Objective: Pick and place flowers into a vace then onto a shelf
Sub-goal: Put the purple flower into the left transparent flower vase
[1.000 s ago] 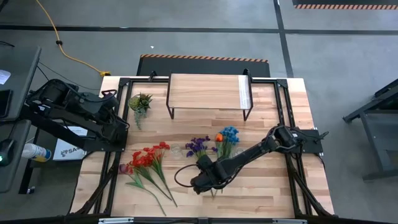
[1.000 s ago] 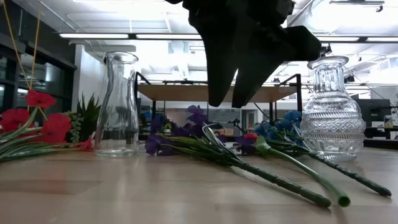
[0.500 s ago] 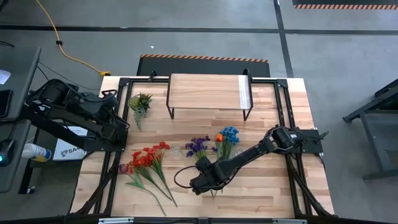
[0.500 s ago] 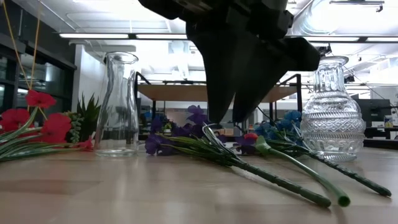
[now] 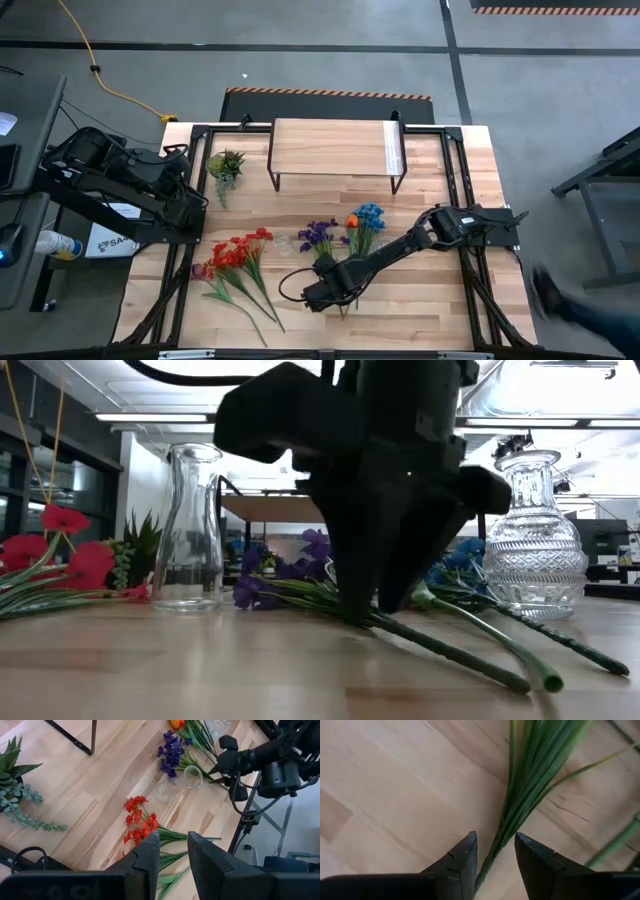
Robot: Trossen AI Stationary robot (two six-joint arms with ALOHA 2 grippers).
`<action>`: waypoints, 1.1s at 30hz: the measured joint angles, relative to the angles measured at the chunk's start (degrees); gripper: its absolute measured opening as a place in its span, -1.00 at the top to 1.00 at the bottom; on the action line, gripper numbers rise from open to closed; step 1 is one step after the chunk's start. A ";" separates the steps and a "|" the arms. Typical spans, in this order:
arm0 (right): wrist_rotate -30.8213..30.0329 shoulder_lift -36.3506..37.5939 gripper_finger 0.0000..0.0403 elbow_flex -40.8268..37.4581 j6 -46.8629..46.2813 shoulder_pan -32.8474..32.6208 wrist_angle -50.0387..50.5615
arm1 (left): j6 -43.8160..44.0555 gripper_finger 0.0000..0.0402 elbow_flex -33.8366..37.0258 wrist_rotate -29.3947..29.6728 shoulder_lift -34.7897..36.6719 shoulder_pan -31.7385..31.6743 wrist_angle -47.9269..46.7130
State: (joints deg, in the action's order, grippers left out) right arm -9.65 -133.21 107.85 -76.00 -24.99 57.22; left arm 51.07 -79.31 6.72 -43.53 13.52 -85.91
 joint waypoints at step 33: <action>1.11 -2.87 0.46 0.30 1.51 2.01 -1.49 | 0.00 0.32 0.00 -0.01 0.02 0.00 0.00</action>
State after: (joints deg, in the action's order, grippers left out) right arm -8.54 -136.08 108.15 -74.49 -22.98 55.72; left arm 51.07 -79.31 6.71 -43.51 13.52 -85.91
